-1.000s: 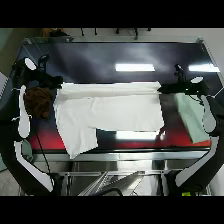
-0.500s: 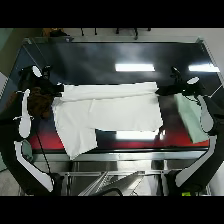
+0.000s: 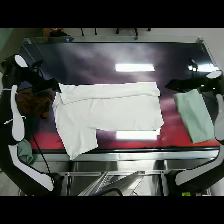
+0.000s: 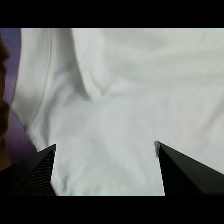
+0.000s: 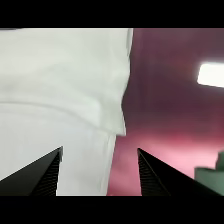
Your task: Fold the shirts.
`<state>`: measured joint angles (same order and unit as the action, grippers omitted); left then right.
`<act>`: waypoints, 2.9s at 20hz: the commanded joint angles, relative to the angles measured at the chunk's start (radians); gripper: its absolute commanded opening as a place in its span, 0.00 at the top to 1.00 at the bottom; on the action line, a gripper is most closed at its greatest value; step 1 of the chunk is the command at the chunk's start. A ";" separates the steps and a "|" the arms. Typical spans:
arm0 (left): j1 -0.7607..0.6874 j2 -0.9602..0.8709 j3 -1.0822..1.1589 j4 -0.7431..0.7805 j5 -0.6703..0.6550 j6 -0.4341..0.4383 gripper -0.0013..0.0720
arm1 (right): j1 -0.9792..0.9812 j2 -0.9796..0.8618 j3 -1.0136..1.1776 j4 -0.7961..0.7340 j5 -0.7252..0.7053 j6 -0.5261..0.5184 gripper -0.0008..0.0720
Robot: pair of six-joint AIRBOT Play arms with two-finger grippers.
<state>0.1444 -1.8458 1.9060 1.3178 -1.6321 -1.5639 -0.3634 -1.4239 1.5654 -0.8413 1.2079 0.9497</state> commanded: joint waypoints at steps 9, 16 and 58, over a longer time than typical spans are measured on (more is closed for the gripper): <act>0.104 0.835 -1.299 -0.066 0.214 -0.037 0.09 | -0.105 0.230 -0.475 0.191 0.088 0.019 0.26; 0.248 0.802 -1.526 -0.417 0.505 0.251 0.09 | -0.105 0.231 -0.480 0.230 0.148 0.017 0.26; 0.204 1.047 -1.154 -0.266 0.007 0.116 0.96 | -0.085 0.576 -0.734 -0.290 0.188 0.402 0.96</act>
<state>0.3492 -0.9665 0.7521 1.0073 -1.5581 -1.3907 -0.4278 -0.9329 0.8398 -0.9894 1.3678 1.2274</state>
